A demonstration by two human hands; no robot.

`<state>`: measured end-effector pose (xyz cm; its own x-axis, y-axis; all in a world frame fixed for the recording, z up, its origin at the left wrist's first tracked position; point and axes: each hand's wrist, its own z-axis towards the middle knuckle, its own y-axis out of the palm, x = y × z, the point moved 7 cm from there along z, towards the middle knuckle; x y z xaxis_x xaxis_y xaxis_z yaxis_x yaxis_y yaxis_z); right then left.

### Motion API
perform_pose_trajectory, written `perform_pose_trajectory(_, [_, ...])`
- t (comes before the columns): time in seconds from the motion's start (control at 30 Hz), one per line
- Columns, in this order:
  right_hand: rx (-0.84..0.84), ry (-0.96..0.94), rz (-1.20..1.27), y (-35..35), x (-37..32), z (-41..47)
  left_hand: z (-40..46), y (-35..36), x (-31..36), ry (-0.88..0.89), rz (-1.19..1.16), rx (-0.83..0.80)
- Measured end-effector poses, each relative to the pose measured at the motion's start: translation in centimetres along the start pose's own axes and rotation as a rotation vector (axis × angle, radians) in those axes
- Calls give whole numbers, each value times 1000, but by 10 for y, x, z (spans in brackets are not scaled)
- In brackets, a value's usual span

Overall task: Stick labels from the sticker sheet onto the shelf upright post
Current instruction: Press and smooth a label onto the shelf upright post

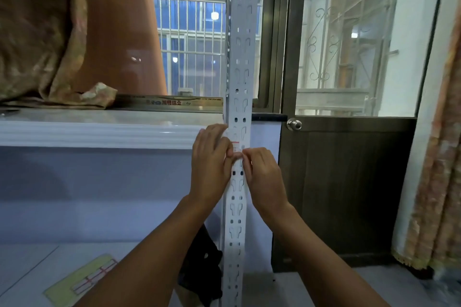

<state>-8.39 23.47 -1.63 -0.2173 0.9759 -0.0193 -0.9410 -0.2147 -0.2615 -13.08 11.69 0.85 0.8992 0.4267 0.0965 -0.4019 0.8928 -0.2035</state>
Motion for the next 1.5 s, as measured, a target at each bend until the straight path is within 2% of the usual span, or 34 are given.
perform_pose_trajectory(0.13, [48,-53,-19,-2,-4,0,-3,2,1,20,-5,26])
perform_pose_trajectory(0.33, [74,-50,9,0,-2,2,-4,3,7,-59,-19,50])
perform_pose_trajectory(0.63, [12,-58,24,5,3,2,-7,8,-7,59,16,44])
perform_pose_trajectory(0.77, [34,-98,48,-3,2,0,-9,12,-11,87,37,47])
perform_pose_trajectory(0.9, [58,-44,72,-6,7,1,-11,15,-13,94,40,60])
perform_pose_trajectory(1.07, [42,-79,24,-9,3,4,-11,14,-13,103,34,62])
perform_pose_trajectory(1.27, [-51,26,-15,-7,0,13,-10,11,-10,86,26,60])
perform_pose_trajectory(1.5, [-87,1,-155,3,-2,15,-10,10,-9,83,32,46])
